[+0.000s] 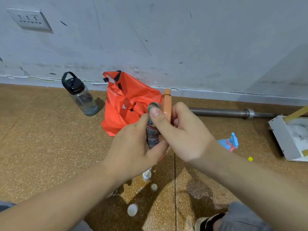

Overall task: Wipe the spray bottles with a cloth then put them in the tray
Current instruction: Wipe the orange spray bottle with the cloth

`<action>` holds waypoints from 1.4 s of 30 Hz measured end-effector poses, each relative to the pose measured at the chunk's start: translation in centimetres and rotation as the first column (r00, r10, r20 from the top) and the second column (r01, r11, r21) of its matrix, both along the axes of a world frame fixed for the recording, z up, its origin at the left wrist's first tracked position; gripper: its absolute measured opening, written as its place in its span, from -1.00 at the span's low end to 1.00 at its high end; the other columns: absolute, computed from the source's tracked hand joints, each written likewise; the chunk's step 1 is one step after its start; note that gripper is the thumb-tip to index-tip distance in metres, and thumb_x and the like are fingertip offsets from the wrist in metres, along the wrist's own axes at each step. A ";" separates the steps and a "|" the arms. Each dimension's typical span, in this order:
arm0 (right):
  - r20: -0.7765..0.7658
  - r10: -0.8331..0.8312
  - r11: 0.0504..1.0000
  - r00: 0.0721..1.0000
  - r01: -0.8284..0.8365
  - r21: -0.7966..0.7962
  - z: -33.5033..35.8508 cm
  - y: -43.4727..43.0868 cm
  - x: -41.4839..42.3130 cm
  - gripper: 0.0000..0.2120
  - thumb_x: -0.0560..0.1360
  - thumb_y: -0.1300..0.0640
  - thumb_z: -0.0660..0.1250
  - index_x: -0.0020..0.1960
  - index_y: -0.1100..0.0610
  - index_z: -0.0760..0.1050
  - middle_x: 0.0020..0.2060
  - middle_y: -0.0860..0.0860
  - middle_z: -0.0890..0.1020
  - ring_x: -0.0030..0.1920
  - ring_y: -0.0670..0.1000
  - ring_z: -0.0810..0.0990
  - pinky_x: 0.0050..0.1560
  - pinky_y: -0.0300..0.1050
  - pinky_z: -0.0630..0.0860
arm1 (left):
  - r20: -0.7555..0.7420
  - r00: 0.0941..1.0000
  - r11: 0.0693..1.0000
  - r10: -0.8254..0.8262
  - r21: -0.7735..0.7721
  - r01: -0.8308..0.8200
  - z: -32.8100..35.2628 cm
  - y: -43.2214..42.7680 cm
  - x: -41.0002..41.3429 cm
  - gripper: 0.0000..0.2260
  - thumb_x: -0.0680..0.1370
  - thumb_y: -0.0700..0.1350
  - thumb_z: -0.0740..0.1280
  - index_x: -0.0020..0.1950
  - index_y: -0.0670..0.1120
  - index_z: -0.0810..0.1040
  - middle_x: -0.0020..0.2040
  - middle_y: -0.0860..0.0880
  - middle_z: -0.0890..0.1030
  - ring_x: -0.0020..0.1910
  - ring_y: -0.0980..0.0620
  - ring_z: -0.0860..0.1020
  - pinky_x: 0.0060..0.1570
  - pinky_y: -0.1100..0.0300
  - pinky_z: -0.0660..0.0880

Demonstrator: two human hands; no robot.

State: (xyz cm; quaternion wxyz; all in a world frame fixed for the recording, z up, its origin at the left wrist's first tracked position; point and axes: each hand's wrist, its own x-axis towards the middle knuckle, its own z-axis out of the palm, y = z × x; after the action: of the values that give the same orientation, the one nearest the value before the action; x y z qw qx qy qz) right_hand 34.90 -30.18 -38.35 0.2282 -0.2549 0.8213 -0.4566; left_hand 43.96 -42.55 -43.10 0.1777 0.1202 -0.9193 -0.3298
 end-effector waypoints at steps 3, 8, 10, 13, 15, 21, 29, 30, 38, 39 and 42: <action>0.152 0.107 0.994 0.983 -0.107 -0.007 0.7 0.2 -1.7 -0.52 0.53 -0.39 0.20 -0.15 0.04 0.45 -0.41 -0.01 0.60 -0.40 0.01 0.56 -0.27 -0.01 0.48 | -0.020 1.000 0.950 0.001 0.313 0.005 0.0 -0.5 -0.2 -0.77 0.44 -0.01 0.47 -0.01 -0.01 0.50 -0.33 0.06 0.63 -0.36 0.01 0.61 -0.31 -0.01 0.54; 0.188 0.031 0.999 0.982 -0.027 -0.019 0.0 0.5 -4.1 -0.88 0.62 0.17 0.27 0.05 0.00 0.56 -0.22 0.04 0.62 -0.31 0.02 0.58 -0.22 0.03 0.52 | -0.017 0.991 0.849 -0.132 0.515 0.122 1.0 -0.4 -0.6 -0.85 0.51 -0.38 0.45 -0.01 -0.19 0.57 -0.21 -0.03 0.67 -0.23 -0.01 0.63 -0.19 0.09 0.57; 0.148 0.121 0.993 0.982 -0.121 -0.011 -0.5 0.7 -3.9 -0.85 0.59 0.20 0.37 0.09 -0.01 0.59 -0.16 0.02 0.57 -0.22 -0.03 0.54 -0.12 0.00 0.53 | -0.024 0.989 0.824 -0.143 0.551 0.132 1.7 -0.1 -0.6 -0.84 0.50 -0.44 0.42 -0.11 -0.22 0.54 -0.32 -0.01 0.60 -0.32 0.12 0.55 -0.26 0.28 0.49; 0.142 0.164 0.984 0.976 -0.153 -0.086 -0.4 1.0 -3.7 -0.77 0.57 0.08 0.44 0.21 -0.07 0.60 -0.03 0.10 0.61 -0.12 -0.06 0.52 0.07 -0.03 0.57 | -0.031 0.989 0.705 -0.143 0.698 0.124 3.0 -0.4 -0.5 -0.76 0.45 -0.41 0.46 -0.23 -0.13 0.50 -0.37 0.09 0.55 -0.36 0.16 0.51 -0.29 0.35 0.44; 0.101 0.181 0.978 0.978 -0.169 -0.119 -0.2 1.1 -3.8 -0.85 0.58 0.02 0.43 0.15 -0.06 0.61 0.01 0.20 0.62 -0.14 -0.02 0.50 0.03 0.02 0.58 | -0.023 0.991 0.570 -0.134 0.816 0.096 3.4 -0.9 -0.5 -0.85 0.28 -0.32 0.46 -0.26 -0.14 0.54 -0.36 -0.02 0.57 -0.36 0.04 0.55 -0.28 0.25 0.49; 0.024 0.196 0.977 0.980 -0.193 -0.097 -0.2 1.2 -3.4 -0.74 0.63 0.00 0.36 -0.06 0.20 0.53 -0.24 0.27 0.54 -0.24 0.03 0.41 -0.19 0.05 0.40 | 0.021 0.995 0.286 -0.098 0.958 0.008 2.7 -1.5 -0.5 -0.63 0.07 -0.27 0.37 -0.14 -0.27 0.61 -0.25 -0.24 0.57 -0.34 -0.16 0.58 -0.25 0.13 0.57; -0.159 0.184 0.983 0.970 -0.183 0.024 -0.9 0.9 -2.7 -0.62 0.62 -0.10 0.30 -0.15 0.21 0.55 -0.41 0.06 0.50 -0.39 -0.04 0.41 -0.28 0.00 0.43 | 0.248 0.969 0.290 0.012 0.926 -0.240 0.7 -2.2 -0.4 -0.67 0.35 -0.39 0.23 0.04 -0.29 0.65 -0.23 -0.23 0.66 -0.36 -0.11 0.63 -0.37 0.20 0.57; -0.195 0.158 0.987 0.968 -0.155 0.027 -0.9 1.0 -2.9 -0.64 0.63 -0.05 0.31 -0.19 0.20 0.52 -0.45 -0.01 0.45 -0.42 -0.09 0.36 -0.32 -0.05 0.36 | 0.312 0.950 0.277 0.027 0.911 -0.307 0.6 -2.5 -0.3 -0.62 0.36 -0.38 0.23 0.13 -0.34 0.62 -0.22 -0.24 0.69 -0.35 -0.11 0.65 -0.37 0.20 0.57; -0.420 0.254 0.966 0.871 -0.208 0.153 -1.2 1.0 -2.5 -0.74 0.55 -0.05 0.20 -0.23 0.08 0.43 -0.32 -0.07 0.52 -0.23 0.06 0.50 -0.20 0.04 0.45 | -0.107 0.986 0.759 -0.128 0.630 0.167 3.0 -0.7 -0.9 -0.58 0.64 -0.29 0.30 0.39 0.13 0.43 -0.27 0.21 0.53 -0.35 0.22 0.45 -0.25 0.35 0.43; -0.420 0.263 0.964 0.869 -0.218 0.152 -1.3 0.9 -2.4 -0.77 0.51 -0.03 0.18 -0.22 0.09 0.43 -0.33 -0.07 0.51 -0.24 0.05 0.49 -0.21 0.04 0.45 | -0.144 0.970 0.832 -0.197 0.499 0.244 2.7 -0.6 -0.9 -0.61 0.67 -0.17 0.29 0.48 0.08 0.38 -0.09 0.25 0.58 -0.17 0.24 0.53 -0.07 0.31 0.46; -0.329 0.213 0.977 0.920 -0.209 0.047 -1.6 0.7 -2.2 -0.73 0.55 -0.06 0.20 -0.17 0.11 0.49 -0.34 -0.05 0.53 -0.28 -0.02 0.49 -0.22 0.03 0.48 | -0.160 0.976 0.949 -0.151 0.251 0.188 1.3 -1.4 -1.1 -0.72 0.72 0.09 0.16 0.38 0.04 0.45 0.09 0.22 0.57 0.09 0.19 0.57 0.10 0.16 0.50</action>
State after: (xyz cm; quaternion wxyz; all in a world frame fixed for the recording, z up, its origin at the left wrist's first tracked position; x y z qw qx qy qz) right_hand 32.74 -29.46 -39.91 0.1359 -0.4137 0.8182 -0.3753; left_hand 42.81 -43.91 -41.80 0.1943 0.0402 -0.8593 -0.4714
